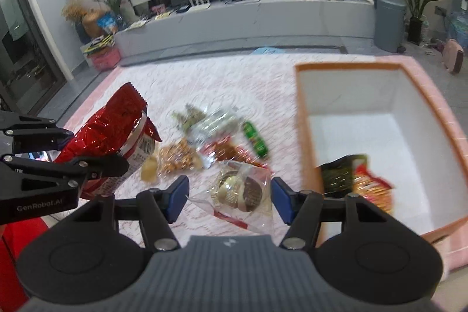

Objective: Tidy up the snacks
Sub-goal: 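Drop the red bag from the left tool while the right tool drops the clear bag into the box, then withdraw both open tools from the box back toward the snack pile, then lower the left tool onto the nut vacuum pack while the right tool lowers onto the braised meat pack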

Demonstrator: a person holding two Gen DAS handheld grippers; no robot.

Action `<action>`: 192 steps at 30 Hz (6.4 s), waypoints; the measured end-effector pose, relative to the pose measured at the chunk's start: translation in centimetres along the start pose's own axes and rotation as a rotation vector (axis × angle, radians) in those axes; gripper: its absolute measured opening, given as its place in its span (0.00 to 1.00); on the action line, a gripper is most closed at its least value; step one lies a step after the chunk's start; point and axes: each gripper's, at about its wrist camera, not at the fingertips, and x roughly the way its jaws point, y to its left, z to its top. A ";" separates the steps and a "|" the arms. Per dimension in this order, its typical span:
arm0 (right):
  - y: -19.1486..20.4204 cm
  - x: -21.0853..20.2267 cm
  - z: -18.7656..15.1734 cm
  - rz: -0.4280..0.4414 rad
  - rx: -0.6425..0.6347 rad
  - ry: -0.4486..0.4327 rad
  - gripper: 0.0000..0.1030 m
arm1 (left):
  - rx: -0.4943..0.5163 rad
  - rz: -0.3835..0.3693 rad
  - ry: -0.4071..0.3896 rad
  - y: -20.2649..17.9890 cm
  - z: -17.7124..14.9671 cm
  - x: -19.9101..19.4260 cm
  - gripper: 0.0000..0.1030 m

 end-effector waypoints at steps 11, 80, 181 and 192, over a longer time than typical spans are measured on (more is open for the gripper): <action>-7.6 -4.0 4.3 -0.189 -0.034 0.022 0.58 | 0.079 -0.177 -0.055 -5.6 9.1 5.0 0.29; -8.4 2.0 6.0 -0.245 -0.116 0.204 0.83 | 0.040 0.013 0.084 -4.6 9.0 7.5 0.52; 3.2 18.2 0.6 0.006 -0.104 0.089 0.24 | 0.170 0.099 -0.028 7.4 -8.0 15.2 0.45; 0.8 15.9 0.7 0.230 0.160 0.087 0.00 | -0.211 0.022 -0.097 11.6 -7.0 9.9 0.00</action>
